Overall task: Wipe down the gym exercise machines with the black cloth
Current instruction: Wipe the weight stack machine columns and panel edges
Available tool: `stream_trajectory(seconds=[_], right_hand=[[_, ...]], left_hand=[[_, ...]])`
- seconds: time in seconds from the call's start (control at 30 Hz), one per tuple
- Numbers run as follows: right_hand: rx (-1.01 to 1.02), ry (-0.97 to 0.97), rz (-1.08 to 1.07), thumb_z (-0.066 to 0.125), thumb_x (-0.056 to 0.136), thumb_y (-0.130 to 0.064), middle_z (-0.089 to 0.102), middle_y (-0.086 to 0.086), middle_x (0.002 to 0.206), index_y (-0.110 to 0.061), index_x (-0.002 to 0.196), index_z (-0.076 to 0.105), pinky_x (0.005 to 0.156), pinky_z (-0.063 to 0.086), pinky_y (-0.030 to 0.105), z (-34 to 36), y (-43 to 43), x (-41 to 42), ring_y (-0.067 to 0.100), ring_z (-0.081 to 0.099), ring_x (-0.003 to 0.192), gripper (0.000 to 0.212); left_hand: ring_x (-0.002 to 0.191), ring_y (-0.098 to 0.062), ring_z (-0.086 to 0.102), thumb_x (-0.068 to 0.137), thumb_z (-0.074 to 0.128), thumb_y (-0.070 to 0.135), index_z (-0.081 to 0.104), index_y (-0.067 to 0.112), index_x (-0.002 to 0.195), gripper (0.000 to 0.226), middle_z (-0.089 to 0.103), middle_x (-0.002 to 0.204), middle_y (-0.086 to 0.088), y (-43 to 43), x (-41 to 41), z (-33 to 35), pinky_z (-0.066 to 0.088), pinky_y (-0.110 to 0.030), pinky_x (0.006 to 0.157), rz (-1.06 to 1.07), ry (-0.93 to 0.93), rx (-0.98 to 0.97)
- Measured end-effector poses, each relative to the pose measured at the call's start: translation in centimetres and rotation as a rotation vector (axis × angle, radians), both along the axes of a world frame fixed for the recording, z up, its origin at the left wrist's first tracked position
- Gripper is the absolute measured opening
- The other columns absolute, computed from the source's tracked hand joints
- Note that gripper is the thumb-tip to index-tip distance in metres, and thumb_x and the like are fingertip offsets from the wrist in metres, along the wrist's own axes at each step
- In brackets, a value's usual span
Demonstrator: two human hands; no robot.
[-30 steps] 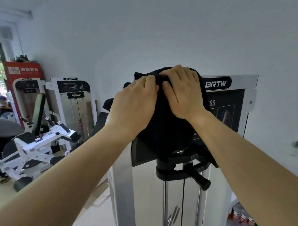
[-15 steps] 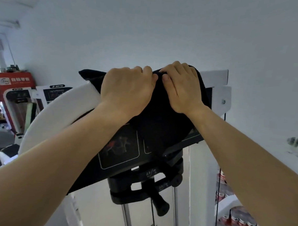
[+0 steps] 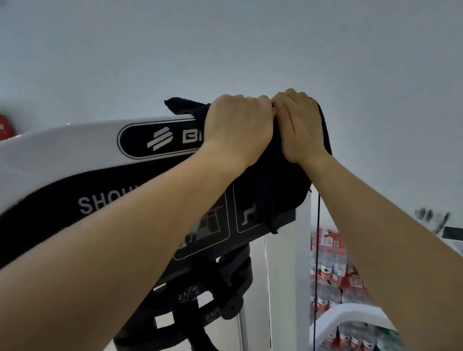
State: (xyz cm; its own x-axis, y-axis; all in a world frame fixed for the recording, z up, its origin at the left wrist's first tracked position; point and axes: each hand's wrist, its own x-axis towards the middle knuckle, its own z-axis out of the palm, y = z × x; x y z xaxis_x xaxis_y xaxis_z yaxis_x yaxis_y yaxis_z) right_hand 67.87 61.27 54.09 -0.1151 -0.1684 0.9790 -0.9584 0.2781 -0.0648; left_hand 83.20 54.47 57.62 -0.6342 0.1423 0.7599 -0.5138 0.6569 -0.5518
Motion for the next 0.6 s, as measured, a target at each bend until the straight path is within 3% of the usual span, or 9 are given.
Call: stream_trajectory(seconds=[0.13, 0.23, 0.3, 0.4, 0.6], right_hand=[[-0.001, -0.036, -0.031, 0.020, 0.100, -0.029, 0.057, -0.001, 0.085, -0.014, 0.088, 0.060, 0.077, 0.036, 0.036, 0.1, 0.4, -0.6, 0.022, 0.047, 0.077, 0.044], [0.033, -0.058, -0.105, 0.016, 0.102, -0.033, 0.059, 0.000, 0.091, -0.015, 0.098, 0.061, 0.080, 0.037, 0.038, 0.0, 0.2, 0.8, 0.024, 0.050, 0.082, 0.049], [0.030, -0.049, -0.113, 0.018, 0.103, -0.033, 0.060, 0.003, 0.096, -0.014, 0.104, 0.062, 0.084, 0.038, 0.041, -0.2, -0.8, 3.9, 0.027, 0.051, 0.085, 0.048], [0.004, -0.008, -0.061, 0.024, 0.103, -0.032, 0.060, 0.004, 0.096, -0.012, 0.103, 0.063, 0.082, 0.039, 0.044, -0.4, -3.4, 10.7, 0.027, 0.051, 0.083, 0.043], [0.003, 0.122, -0.035, 0.033, 0.101, -0.031, 0.063, 0.003, 0.099, -0.011, 0.104, 0.065, 0.083, 0.040, 0.042, -0.5, -8.1, 21.5, 0.026, 0.054, 0.086, 0.038]], left_hand=[[0.049, -0.017, 0.024, 0.107, 0.031, 0.022, 0.048, 0.014, 0.096, 0.021, 0.031, 0.062, 0.001, 0.7, -0.2, 0.2, 0.013, -0.032, 0.049, -0.015, -0.033, 0.039], [0.051, -0.019, 0.026, 0.110, 0.023, 0.031, 0.052, 0.013, 0.105, 0.035, 0.046, 0.074, -0.001, -0.2, 2.4, 0.1, 0.015, -0.033, 0.051, -0.039, -0.019, 0.046], [0.056, -0.021, 0.033, 0.110, 0.020, 0.033, 0.052, 0.012, 0.106, 0.039, 0.055, 0.081, -0.003, -1.5, 5.4, -0.2, 0.017, -0.034, 0.051, -0.036, 0.007, 0.014], [0.057, -0.020, 0.034, 0.109, 0.020, 0.033, 0.052, 0.014, 0.098, 0.040, 0.045, 0.073, -0.001, -4.0, 11.2, -0.7, 0.016, -0.033, 0.049, 0.008, 0.034, -0.030], [0.054, -0.023, 0.051, 0.109, 0.026, 0.028, 0.054, 0.012, 0.092, 0.037, 0.056, 0.071, -0.003, -8.1, 21.6, -1.5, 0.017, -0.030, 0.049, 0.074, 0.064, -0.012]])
